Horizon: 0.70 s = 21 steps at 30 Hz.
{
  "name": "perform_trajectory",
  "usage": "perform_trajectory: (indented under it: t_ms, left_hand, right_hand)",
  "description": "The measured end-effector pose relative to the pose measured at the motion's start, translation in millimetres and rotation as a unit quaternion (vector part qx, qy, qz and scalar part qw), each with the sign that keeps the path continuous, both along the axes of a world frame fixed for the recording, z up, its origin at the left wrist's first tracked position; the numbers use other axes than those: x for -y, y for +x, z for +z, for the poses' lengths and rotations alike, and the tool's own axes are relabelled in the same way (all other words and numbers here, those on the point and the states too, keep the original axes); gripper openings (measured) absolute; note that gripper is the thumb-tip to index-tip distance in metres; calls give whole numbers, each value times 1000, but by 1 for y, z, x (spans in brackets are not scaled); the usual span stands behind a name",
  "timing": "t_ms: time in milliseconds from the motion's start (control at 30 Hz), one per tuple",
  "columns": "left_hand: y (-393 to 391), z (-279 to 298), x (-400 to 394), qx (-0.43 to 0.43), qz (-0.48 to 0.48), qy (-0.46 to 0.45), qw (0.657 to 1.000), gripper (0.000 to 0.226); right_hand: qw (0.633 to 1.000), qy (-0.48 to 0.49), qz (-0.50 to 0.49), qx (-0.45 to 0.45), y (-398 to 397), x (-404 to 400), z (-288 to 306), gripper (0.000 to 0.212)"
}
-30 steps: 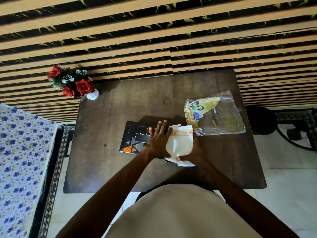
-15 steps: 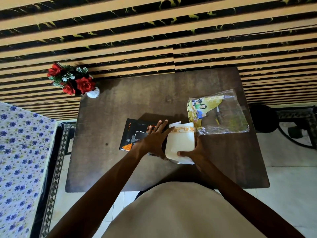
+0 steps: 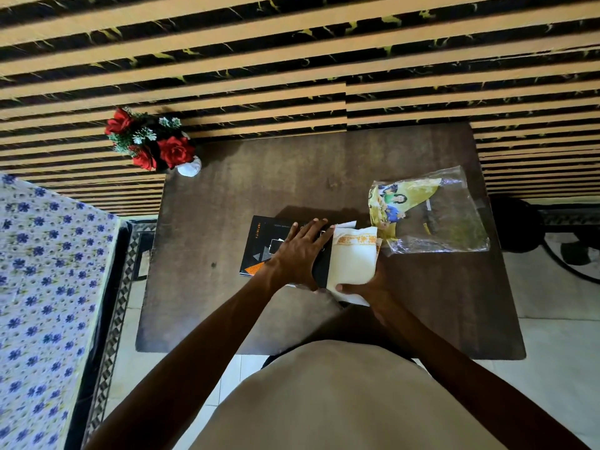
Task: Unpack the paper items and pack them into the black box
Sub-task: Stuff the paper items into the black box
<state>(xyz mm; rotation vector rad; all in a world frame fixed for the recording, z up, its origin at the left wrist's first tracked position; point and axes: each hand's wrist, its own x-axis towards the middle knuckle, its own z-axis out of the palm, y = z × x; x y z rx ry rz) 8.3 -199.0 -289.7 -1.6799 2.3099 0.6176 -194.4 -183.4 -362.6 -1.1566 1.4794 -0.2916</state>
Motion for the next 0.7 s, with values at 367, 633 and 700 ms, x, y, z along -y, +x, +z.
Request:
perform_trajectory:
  t_ms: [367, 633, 700]
  left_hand:
    - [2, -3, -2, 1, -2, -4, 1000, 140]
    - [3, -2, -4, 6, 0, 2, 1000, 141]
    - [2, -2, -3, 3, 2, -2, 1000, 142]
  right_hand:
    - [927, 197, -184, 261, -4, -11, -3, 75]
    - [936, 134, -220, 238, -5, -9, 2, 85]
    - [915, 152, -239, 288, -7, -14, 6, 87]
